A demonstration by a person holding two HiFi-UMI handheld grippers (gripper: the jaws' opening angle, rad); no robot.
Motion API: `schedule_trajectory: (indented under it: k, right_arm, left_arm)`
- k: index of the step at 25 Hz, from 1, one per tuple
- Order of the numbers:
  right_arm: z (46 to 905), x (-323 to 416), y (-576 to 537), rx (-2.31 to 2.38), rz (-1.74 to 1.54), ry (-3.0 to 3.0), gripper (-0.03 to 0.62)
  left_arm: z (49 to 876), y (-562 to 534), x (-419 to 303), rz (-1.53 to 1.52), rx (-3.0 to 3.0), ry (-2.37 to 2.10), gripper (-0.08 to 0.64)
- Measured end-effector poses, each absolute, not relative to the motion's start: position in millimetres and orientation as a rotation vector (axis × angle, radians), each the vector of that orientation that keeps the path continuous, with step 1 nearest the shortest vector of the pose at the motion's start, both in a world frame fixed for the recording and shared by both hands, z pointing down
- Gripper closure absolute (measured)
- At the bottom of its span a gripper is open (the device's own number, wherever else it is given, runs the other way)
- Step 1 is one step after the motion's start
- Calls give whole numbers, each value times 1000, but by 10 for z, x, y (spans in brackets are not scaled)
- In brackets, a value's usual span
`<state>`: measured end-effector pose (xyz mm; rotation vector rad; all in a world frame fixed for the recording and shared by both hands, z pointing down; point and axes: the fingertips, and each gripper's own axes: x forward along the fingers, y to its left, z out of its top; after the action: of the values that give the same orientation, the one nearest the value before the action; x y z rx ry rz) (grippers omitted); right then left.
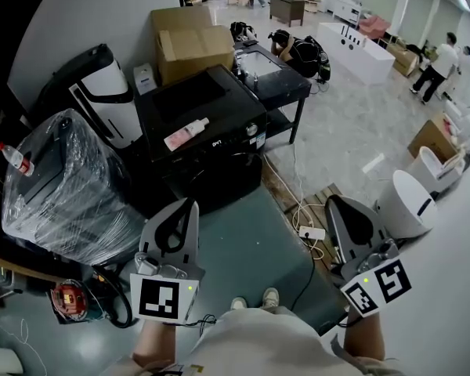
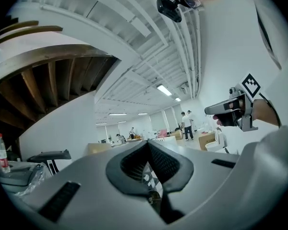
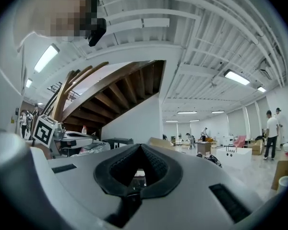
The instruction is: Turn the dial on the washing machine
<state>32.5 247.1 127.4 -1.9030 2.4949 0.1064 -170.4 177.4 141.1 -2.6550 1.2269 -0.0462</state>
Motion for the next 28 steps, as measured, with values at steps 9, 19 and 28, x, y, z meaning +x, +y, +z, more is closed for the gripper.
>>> schedule_trajectory:
  k: [9,19,28]
  right_arm:
    - [1257,235,2491,-2020,172,2443,565]
    - [1254,68,2440,-1913,120,2455,522]
    - [1407,458,1878,-1907,150,2516,393]
  left_arm:
    - [1566,1718,-1936,-32,-2702,1181,541]
    - [1727,1457,-2219,-100,-2645,1207,541]
    - [1715,1132,-1846,-115,-2606,1245,541]
